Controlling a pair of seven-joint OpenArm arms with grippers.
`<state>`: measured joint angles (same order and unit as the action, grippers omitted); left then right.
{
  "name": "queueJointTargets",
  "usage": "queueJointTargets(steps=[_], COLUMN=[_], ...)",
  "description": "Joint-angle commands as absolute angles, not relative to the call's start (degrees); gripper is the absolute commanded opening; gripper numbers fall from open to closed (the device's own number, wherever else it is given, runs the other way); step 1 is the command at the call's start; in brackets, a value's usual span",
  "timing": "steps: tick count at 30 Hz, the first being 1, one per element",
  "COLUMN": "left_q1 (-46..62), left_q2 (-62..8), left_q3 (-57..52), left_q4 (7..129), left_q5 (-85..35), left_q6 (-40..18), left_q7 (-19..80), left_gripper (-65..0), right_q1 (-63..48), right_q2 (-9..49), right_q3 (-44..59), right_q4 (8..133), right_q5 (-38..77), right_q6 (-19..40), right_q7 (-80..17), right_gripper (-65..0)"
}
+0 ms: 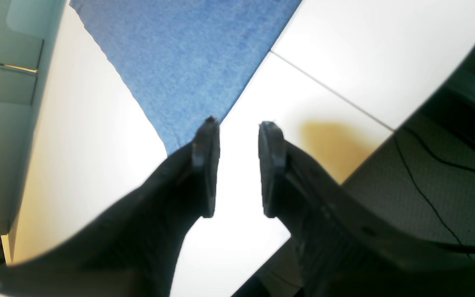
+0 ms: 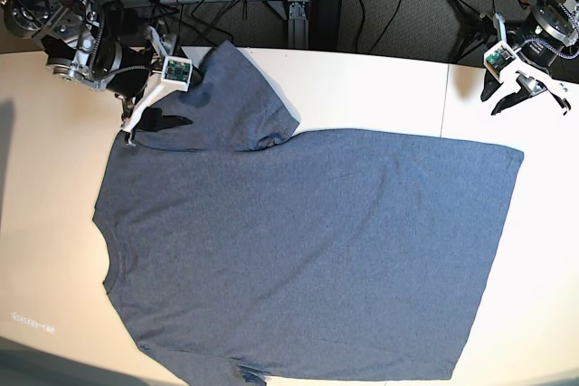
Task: Fold the T-shirt properly
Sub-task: 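Lower right gripper onto the sleeve and left gripper onto the hem corner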
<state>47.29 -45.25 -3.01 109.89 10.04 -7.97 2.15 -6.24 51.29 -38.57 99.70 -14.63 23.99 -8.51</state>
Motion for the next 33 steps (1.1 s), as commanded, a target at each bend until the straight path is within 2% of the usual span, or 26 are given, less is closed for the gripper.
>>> queueJointTargets(steps=[1, 11, 13, 15, 21, 25, 29, 33], left_q1=[47.5, 45.0, 43.3, 41.6, 35.8, 31.0, 25.6, 23.2], left_q2=[-46.0, -47.5, -47.7, -47.7, -48.4, -50.9, -53.5, -56.5], left_q3=[-3.4, -3.4, -3.4, -3.4, 0.9, 7.9, 12.0, 14.2], left_q4=[110.7, 108.8, 107.4, 105.8, 102.5, 99.5, 95.7, 93.2], left_q5=[9.9, 9.9, 9.9, 9.3, 8.2, 10.7, 12.9, 12.9], left_q6=[-6.7, -6.9, -7.7, -8.9, -11.1, -9.4, -9.2, -10.1], left_q7=[1.7, 1.5, 1.5, 1.4, 1.1, 1.1, 1.1, 1.1], left_gripper=[-45.4, -45.4, -45.4, -45.4, -45.4, -45.3, -40.1, -39.4], right_q1=[-5.7, 2.9, 3.3, 3.3, 3.3, 3.3, 3.3, 3.3], right_q2=[51.5, 50.3, 50.3, 50.3, 50.3, 50.3, 50.3, 50.3], right_q3=[-39.7, -50.0, -50.4, -50.4, -50.4, -50.4, -50.4, -50.4], right_q4=[98.4, 91.9, 91.2, 91.0, 91.0, 90.9, 90.9, 90.9], right_q5=[-16.4, -16.6, -16.6, -16.6, -16.5, -16.5, -16.5, -16.5], right_q6=[25.9, 25.9, 25.9, 25.9, 25.9, 25.9, 25.9, 25.9], right_q7=[-11.3, -11.4, -11.3, -11.3, -11.4, -11.4, -11.4, -11.4], right_gripper=[-22.6, -22.7, -24.3, -32.2, -64.9, -65.0, -65.0, -65.0])
